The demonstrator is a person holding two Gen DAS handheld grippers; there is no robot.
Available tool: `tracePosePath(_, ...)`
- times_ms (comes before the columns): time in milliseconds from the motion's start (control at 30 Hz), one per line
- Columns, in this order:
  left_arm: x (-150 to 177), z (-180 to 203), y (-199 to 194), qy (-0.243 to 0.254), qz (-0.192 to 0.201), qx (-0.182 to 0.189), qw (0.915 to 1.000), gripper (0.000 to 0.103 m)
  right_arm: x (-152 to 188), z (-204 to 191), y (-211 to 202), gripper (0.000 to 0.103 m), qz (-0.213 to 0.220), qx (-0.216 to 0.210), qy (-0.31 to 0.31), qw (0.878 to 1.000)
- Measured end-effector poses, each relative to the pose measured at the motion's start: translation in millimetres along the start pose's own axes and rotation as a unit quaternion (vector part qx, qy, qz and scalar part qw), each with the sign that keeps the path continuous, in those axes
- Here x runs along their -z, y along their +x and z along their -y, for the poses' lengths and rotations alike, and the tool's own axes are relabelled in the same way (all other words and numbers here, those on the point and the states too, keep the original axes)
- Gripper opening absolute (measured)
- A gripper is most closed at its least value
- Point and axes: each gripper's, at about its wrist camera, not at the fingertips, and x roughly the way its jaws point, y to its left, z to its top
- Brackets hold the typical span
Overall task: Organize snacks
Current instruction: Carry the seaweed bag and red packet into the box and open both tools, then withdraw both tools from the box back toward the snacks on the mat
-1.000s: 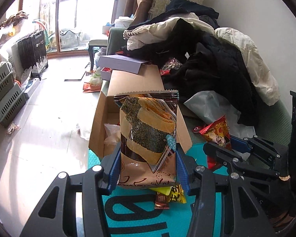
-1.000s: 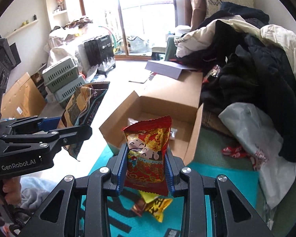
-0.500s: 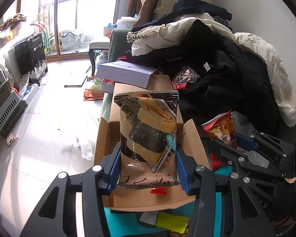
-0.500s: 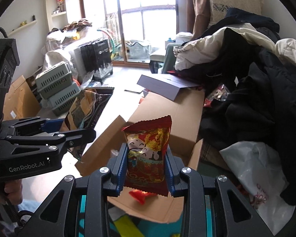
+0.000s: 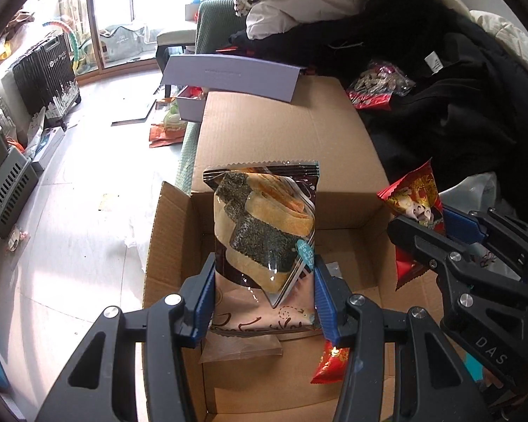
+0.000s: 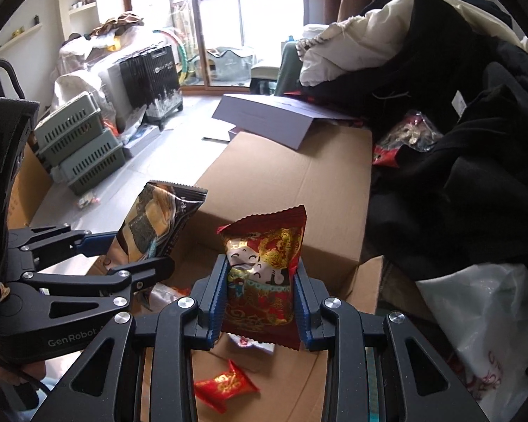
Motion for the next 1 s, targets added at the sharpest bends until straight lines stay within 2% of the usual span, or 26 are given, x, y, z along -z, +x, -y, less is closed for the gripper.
tracePosePath(167, 5, 6, 22, 0.019, -0.025, -0.018, 0.9994, 0.049, 9, 3, 26, 0.033, -0.024, 0.009, -0.010, 1.000)
tracePosePath(300, 8, 4, 30, 0.004, -0.043, 0.004, 0.9991, 0.051, 19, 6, 37, 0.035, -0.050, 0.009, -0.002, 0.999)
tracePosePath(467, 16, 7, 29, 0.005, -0.056, -0.029, 0.9980, 0.051, 24, 8, 31, 0.037, -0.057, 0.034, 0.000, 0.998)
tracePosePath(533, 19, 9, 21, 0.007, -0.054, -0.033, 0.9980, 0.052, 25, 7, 25, 0.050, -0.059, 0.044, -0.003, 0.997)
tracePosePath(600, 19, 12, 11, 0.007, -0.051, -0.038, 0.9980, 0.059, 24, 5, 17, 0.050, -0.055, 0.044, -0.003, 0.998)
tracePosePath(733, 14, 15, -16, 0.004, -0.034, -0.043, 0.9985, 0.059, 18, -1, -6, 0.050, -0.044, 0.046, -0.003, 0.998)
tracePosePath(1000, -1, 18, -91, 0.001, 0.022, -0.048, 0.9986, 0.059, -7, -22, -74, 0.050, 0.003, 0.050, -0.014, 0.999)
